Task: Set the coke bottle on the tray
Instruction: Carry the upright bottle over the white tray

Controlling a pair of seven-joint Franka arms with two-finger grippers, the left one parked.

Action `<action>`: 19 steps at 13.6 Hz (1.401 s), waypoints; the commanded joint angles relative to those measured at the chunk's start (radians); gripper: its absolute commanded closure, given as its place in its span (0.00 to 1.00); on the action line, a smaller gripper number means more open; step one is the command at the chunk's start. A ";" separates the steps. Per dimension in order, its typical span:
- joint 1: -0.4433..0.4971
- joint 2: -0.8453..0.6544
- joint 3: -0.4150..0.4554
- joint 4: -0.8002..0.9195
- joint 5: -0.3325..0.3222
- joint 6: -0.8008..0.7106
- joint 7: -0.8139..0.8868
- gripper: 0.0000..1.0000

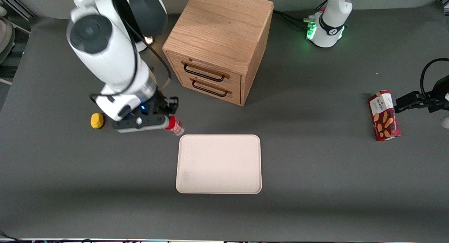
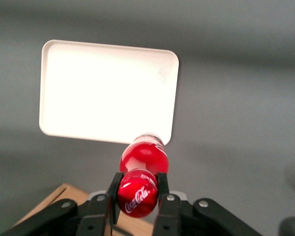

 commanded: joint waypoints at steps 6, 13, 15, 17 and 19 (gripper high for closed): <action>-0.016 0.113 -0.008 -0.170 0.021 0.371 0.009 1.00; -0.016 0.145 -0.007 -0.349 0.023 0.636 0.009 1.00; -0.014 0.145 -0.005 -0.376 0.023 0.669 0.011 1.00; -0.014 0.145 -0.005 -0.378 0.023 0.671 0.020 1.00; -0.013 0.145 -0.005 -0.378 0.023 0.670 0.027 0.18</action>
